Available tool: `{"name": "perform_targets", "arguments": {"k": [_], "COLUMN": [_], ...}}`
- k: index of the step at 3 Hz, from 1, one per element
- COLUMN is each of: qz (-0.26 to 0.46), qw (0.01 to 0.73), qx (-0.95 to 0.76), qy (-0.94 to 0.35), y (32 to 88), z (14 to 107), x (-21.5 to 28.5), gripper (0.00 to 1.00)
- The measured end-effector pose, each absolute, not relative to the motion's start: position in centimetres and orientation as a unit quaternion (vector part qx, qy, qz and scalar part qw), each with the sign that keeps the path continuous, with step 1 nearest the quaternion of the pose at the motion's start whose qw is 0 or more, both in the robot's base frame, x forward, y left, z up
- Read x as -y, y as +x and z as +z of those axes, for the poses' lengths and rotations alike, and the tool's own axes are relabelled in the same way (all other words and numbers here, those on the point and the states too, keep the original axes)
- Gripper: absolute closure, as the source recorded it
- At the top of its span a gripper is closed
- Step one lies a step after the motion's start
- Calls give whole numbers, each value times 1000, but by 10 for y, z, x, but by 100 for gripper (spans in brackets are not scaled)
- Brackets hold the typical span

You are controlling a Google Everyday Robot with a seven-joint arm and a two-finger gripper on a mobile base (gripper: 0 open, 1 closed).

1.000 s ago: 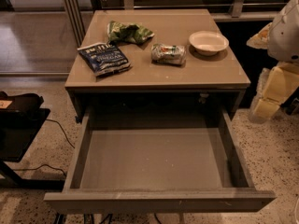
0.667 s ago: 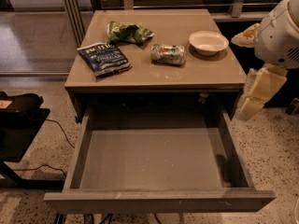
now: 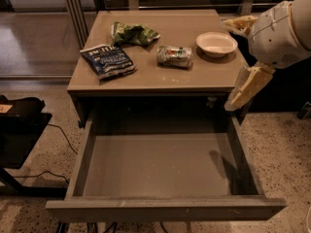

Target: Place 7up can into top drawer

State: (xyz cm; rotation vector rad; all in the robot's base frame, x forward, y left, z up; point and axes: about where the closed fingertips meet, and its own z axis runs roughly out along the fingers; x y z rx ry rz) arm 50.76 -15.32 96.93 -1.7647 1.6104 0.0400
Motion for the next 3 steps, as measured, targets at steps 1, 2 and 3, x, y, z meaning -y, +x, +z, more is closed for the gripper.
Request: {"name": "perform_targets", "arguments": {"k": [1, 2, 3], "qz": [17, 8, 15], "qw": [368, 361, 349], "qx": [-631, -635, -646], "qy": [-683, -683, -678], "y": [517, 550, 594], "z": [971, 970, 961], "x": [149, 146, 143], "gripper": [0, 0, 0]}}
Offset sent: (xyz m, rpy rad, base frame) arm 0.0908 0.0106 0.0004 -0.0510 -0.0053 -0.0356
